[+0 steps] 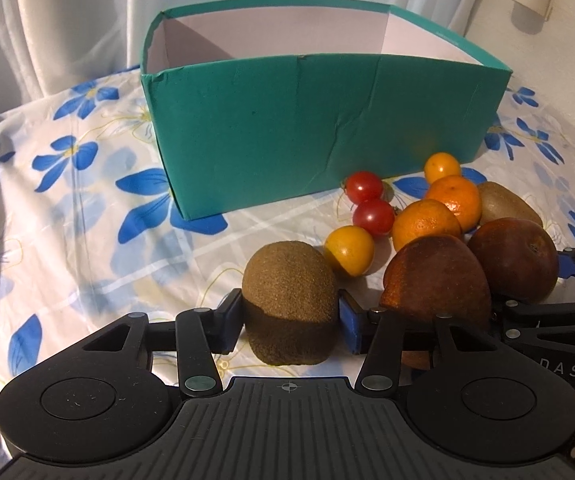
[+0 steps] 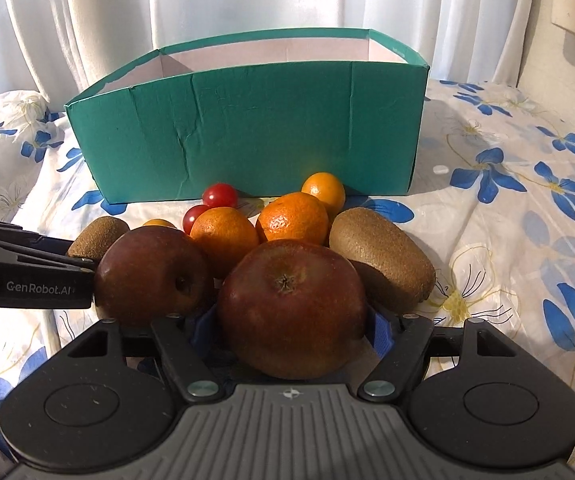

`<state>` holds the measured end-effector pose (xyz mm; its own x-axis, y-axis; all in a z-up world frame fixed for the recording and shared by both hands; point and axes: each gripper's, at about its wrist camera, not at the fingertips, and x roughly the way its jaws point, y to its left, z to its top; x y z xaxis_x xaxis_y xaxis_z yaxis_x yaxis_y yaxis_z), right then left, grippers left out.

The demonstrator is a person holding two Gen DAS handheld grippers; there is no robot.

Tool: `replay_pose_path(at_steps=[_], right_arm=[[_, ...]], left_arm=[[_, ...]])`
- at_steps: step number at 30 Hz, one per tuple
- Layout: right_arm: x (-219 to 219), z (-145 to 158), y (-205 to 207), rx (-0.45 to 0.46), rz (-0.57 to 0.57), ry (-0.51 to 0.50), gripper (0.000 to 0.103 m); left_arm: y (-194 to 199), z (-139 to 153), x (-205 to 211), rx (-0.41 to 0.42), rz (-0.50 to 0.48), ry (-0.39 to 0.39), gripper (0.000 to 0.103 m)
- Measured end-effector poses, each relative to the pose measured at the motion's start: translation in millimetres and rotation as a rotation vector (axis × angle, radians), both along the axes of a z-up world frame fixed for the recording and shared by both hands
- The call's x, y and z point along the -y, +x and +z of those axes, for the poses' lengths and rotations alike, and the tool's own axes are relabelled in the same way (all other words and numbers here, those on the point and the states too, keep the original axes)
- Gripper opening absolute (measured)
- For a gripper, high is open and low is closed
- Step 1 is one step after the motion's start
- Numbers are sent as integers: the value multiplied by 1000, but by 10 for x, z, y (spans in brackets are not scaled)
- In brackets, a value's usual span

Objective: Organize fruits
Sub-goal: 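Lift the kiwi and apple with both tools and carry them over the teal box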

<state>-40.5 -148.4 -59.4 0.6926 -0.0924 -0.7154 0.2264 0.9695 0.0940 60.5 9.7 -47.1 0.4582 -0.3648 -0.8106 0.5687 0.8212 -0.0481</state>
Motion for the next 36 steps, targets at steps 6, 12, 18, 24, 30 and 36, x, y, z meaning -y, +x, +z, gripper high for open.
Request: replay_pose_path(at_steps=[6,12,18,24,30,36], right_arm=[[20,180,-90,38,6,-16,73],[100,466,-152,99,-6,-12,73],[239,872,-72,210,-21,-44,73],[415,1344,143,325,-25,-92,73],[516,1618,294,420,-31,-119,73],[501,1556,321,409,-18,-104,73]], left_arm=[[-128,234,-47,25,5,-33,53],[-208,636,-9,80,8,-49,53],[-115,1160,135,187,88,-20,53],[152,1615,316,270,196,-7,53],[279,1699,415,298,268,3,53],[295,1604,404,254,284,13,53]])
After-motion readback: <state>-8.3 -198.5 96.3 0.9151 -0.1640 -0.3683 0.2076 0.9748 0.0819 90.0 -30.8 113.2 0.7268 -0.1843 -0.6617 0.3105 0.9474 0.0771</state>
